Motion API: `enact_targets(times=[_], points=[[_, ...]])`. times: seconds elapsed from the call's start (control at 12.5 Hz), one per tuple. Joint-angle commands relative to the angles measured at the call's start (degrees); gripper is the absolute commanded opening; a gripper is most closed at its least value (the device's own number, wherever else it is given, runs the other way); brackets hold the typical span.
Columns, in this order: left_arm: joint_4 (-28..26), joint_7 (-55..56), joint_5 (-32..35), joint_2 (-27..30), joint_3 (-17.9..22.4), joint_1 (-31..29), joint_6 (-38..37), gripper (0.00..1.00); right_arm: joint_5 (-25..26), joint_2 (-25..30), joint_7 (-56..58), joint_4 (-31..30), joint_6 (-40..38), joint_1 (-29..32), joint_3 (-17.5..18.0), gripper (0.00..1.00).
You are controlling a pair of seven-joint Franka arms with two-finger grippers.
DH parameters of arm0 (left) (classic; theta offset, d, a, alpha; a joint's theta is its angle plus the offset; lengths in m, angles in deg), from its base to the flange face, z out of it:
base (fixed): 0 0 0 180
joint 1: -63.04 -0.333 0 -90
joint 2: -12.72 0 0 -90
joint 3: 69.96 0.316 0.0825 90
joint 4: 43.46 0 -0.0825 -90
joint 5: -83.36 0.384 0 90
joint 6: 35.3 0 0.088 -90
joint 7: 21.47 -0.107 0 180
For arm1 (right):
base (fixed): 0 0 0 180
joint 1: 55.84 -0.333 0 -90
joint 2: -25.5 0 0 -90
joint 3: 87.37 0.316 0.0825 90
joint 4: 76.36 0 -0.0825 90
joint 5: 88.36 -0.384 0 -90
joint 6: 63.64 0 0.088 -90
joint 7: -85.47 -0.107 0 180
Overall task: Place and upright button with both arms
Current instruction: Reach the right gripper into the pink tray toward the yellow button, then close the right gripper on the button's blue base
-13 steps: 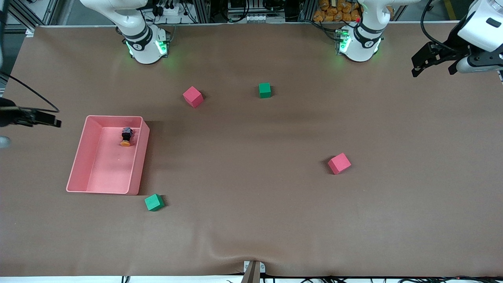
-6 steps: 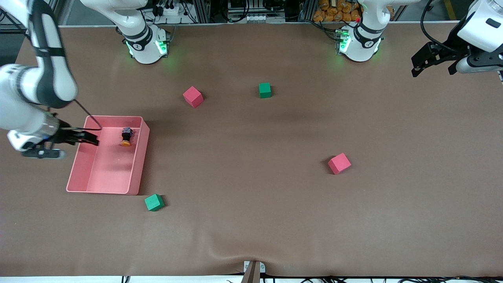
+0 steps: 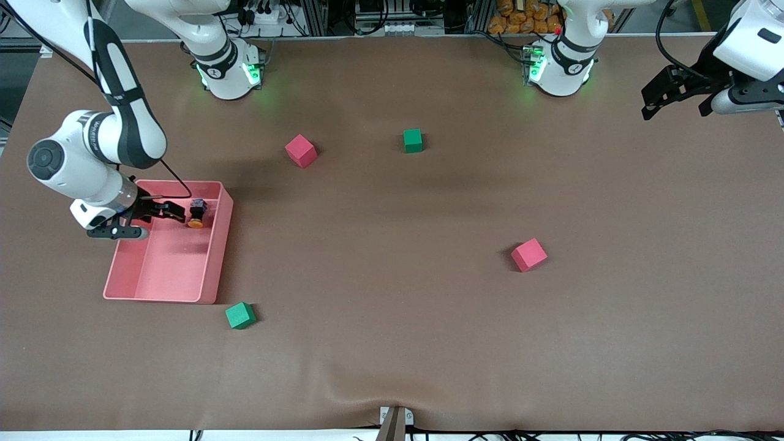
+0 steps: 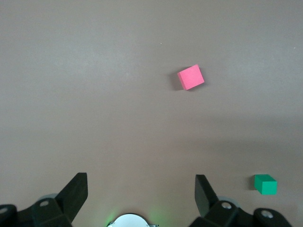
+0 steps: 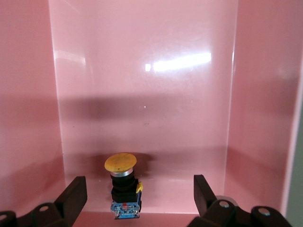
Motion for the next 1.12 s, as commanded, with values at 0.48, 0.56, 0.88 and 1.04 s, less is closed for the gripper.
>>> enact_targets(times=[0.48, 0.56, 0.88, 1.04], points=[[1.3, -0.9, 1.1, -0.2, -0.3, -0.4, -1.0, 1.0, 1.2, -5.2, -9.8, -3.2, 6.5, 0.7, 4.0, 1.0], [1.3, -0.9, 1.1, -0.3, -0.3, -0.3, -1.0, 1.0, 1.2, -5.2, -9.9, -3.2, 6.9, 0.7, 4.0, 1.0], [1.3, -1.0, 1.1, -0.4, -0.3, -0.4, -1.0, 1.0, 1.2, -5.1, -11.1, -4.7, 7.3, 0.7, 4.1, 1.0], [1.3, -0.9, 1.1, -0.4, -0.3, -0.3, -1.0, 1.0, 1.2, -5.2, -11.8, -6.0, 7.4, 0.7, 4.1, 1.0]])
